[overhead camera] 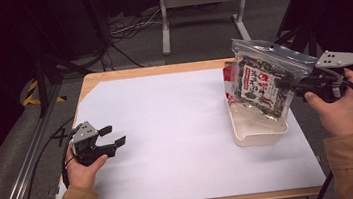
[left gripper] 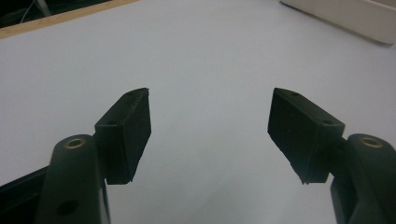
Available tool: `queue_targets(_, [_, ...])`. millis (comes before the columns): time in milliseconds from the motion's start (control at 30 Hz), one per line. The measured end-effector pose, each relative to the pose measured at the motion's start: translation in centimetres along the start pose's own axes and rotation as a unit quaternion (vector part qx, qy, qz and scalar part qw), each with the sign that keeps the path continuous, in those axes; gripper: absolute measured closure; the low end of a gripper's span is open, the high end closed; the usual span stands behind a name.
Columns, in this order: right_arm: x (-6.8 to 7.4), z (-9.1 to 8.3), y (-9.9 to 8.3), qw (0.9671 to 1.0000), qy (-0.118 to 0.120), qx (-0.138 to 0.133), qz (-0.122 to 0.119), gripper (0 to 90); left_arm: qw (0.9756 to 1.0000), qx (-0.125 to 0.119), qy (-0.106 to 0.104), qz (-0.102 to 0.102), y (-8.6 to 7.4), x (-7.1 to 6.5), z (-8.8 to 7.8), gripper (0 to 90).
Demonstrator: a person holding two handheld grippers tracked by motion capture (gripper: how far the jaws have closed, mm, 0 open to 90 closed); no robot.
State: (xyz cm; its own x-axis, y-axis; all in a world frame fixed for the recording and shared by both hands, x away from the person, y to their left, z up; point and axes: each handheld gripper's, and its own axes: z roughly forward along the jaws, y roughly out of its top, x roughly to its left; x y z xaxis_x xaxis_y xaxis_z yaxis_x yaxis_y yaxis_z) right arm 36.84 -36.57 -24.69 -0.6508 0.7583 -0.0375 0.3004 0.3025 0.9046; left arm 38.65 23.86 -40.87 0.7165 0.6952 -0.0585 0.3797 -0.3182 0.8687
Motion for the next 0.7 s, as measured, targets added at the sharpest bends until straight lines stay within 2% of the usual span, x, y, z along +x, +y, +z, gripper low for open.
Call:
queue_targets(267, [0.3,0.4,-0.4,0.9998,-0.008,0.013,-0.009,76.1,1.0000,0.000,0.002,-0.001,0.0,0.0,0.1,30.8])
queue_targets(367, [0.3,0.7,-0.7,0.9998,-0.003,0.019,-0.006,76.0,1.0000,0.001,0.001,-0.001,0.0,0.0,0.1,30.7])
queue_targets(467, [0.5,1.3,-1.1,0.9995,-0.003,0.029,-0.012,76.0,1.0000,0.004,0.005,-0.002,0.0,-0.1,0.1,30.7])
queue_targets(700, [0.3,1.8,-1.8,0.9994,0.000,0.035,-0.005,76.0,1.0000,0.005,0.005,-0.004,-0.2,0.1,0.0,30.6])
